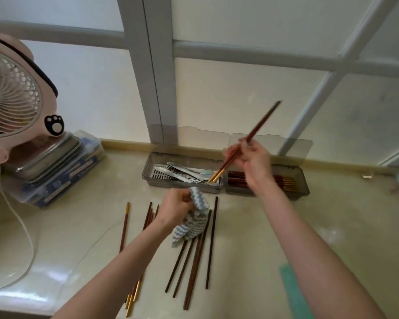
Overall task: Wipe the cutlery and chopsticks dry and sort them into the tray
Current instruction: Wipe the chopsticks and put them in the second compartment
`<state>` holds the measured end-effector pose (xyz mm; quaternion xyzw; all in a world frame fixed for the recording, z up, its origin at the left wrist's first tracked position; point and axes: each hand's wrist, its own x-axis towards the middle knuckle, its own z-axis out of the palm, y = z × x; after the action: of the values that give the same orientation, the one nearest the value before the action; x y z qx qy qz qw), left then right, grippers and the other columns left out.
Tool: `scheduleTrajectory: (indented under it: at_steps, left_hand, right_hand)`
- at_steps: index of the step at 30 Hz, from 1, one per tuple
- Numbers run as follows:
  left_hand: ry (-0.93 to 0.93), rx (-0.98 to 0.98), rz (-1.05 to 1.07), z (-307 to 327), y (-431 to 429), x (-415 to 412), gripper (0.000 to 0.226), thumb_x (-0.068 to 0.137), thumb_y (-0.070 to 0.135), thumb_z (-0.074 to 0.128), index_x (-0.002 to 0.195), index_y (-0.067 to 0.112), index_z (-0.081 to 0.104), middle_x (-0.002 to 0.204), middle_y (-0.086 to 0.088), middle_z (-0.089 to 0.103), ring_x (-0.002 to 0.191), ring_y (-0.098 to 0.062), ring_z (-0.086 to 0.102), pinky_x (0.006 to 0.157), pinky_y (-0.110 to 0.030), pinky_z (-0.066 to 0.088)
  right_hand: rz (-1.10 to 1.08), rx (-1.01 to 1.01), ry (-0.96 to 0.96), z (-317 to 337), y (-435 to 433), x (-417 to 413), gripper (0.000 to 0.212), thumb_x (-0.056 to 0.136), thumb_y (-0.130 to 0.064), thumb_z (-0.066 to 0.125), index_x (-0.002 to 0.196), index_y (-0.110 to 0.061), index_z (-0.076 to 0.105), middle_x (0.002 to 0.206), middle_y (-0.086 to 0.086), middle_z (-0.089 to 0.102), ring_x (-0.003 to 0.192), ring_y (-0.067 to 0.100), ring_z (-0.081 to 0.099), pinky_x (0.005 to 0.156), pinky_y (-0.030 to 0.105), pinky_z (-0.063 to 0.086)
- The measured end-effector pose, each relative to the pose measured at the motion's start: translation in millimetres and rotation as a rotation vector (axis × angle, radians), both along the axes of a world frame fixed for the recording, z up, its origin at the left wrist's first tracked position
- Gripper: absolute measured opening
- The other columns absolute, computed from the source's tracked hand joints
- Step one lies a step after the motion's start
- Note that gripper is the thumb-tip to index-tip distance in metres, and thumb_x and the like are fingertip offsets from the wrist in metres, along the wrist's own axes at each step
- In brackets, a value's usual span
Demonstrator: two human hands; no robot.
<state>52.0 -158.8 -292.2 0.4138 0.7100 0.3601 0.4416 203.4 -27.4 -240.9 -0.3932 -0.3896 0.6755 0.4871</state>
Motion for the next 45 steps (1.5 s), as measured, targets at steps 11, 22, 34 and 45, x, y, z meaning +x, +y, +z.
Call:
scheduleTrajectory:
  at_steps: [11, 22, 34, 45]
  left_hand:
    - [-0.425, 0.027, 0.259, 5.2, -13.0, -3.3, 0.027, 0.086, -0.011, 0.048, 0.082, 0.008, 0.067, 0.066, 0.002, 0.071, 0.061, -0.010, 0.065, 0.064, -0.027, 0.053]
    - [-0.552, 0.166, 0.474, 14.7, -31.0, -33.1, 0.025, 0.090, -0.009, 0.041, 0.090, 0.003, 0.063, 0.067, 0.000, 0.071, 0.059, -0.010, 0.066, 0.055, -0.019, 0.054]
    - [-0.654, 0.556, 0.756, 49.7, -67.8, -101.0, 0.030, 0.093, -0.005, 0.034, 0.082, 0.012, 0.056, 0.052, 0.010, 0.061, 0.044, 0.002, 0.052, 0.044, -0.011, 0.043]
    - [-0.701, 0.539, 0.854, 35.6, -105.6, -123.1, 0.024, 0.095, 0.000, 0.037, 0.088, 0.012, 0.057, 0.054, 0.009, 0.059, 0.045, 0.001, 0.051, 0.049, -0.010, 0.046]
  right_hand:
    - [0.251, 0.538, -1.725, -119.4, 60.8, 106.0, 0.033, 0.088, 0.001, 0.047, 0.109, -0.019, 0.064, 0.104, 0.007, 0.068, 0.095, 0.027, 0.061, 0.069, 0.029, 0.042]
    - [-0.030, 0.546, -1.430, -139.2, 58.5, 65.0, 0.036, 0.088, -0.003, 0.057, 0.124, -0.009, 0.057, 0.123, 0.010, 0.054, 0.114, 0.026, 0.050, 0.099, 0.037, 0.042]
    - [1.029, 1.180, -0.999, -170.6, -113.7, -97.7, 0.026, 0.086, -0.005, 0.054, 0.107, -0.015, 0.067, 0.113, 0.005, 0.061, 0.107, 0.024, 0.053, 0.092, 0.035, 0.040]
    - [1.208, 1.745, -0.978, -179.4, -126.6, -119.4, 0.026, 0.071, -0.004, 0.068, 0.092, -0.015, 0.057, 0.103, 0.005, 0.059, 0.088, 0.023, 0.055, 0.073, 0.032, 0.045]
